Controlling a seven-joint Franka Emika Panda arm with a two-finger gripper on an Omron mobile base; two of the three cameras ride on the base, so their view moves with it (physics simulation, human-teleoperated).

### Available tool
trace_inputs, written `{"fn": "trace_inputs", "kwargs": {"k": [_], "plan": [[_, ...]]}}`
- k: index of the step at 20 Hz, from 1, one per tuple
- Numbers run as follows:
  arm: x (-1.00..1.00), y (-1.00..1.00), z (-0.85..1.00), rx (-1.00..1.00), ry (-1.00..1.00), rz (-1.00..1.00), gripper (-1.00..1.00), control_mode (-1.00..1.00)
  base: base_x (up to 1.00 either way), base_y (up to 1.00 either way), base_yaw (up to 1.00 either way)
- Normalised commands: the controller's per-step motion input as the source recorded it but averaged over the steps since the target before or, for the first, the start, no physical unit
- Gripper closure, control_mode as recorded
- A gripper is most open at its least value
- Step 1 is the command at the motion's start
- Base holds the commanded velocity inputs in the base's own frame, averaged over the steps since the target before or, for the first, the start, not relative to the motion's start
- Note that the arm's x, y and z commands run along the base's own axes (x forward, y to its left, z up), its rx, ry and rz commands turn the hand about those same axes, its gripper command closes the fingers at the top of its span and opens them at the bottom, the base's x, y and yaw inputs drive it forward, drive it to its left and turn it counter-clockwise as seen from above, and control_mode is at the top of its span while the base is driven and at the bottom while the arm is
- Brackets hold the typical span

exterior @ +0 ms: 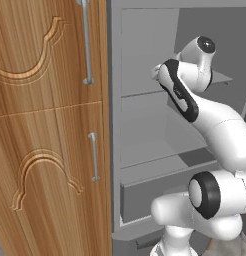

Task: There is a bowl on the dining counter. Grab a lemon wedge from the fridge and place it in the bowl. Then get the liquor bottle and glass cup from the cabinet and place them next to the bowl.

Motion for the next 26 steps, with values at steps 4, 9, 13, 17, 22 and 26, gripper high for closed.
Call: {"fn": "trace_inputs", "kwargs": {"k": [4,9,13,17,22,26], "plan": [[0.11,-0.1,-0.15,0.0,0.0,0.0,-1.0,-1.0,0.0,0.0,0.0],[0.21,-0.01,-0.08,0.0,-0.02,0.0,-1.0,-1.0,0.0,0.0,0.0],[0.3,0.0,-0.06,0.0,0.0,0.0,-1.0,-1.0,0.0,0.0,0.0],[0.24,0.0,-0.06,0.0,0.0,0.0,-1.0,-1.0,0.0,0.0,0.0],[0.22,0.0,-0.11,0.0,0.0,0.0,-1.0,-1.0,0.0,0.0,0.0],[0.22,0.0,-0.17,0.0,0.0,0.0,-1.0,-1.0,0.0,0.0,0.0]]}}
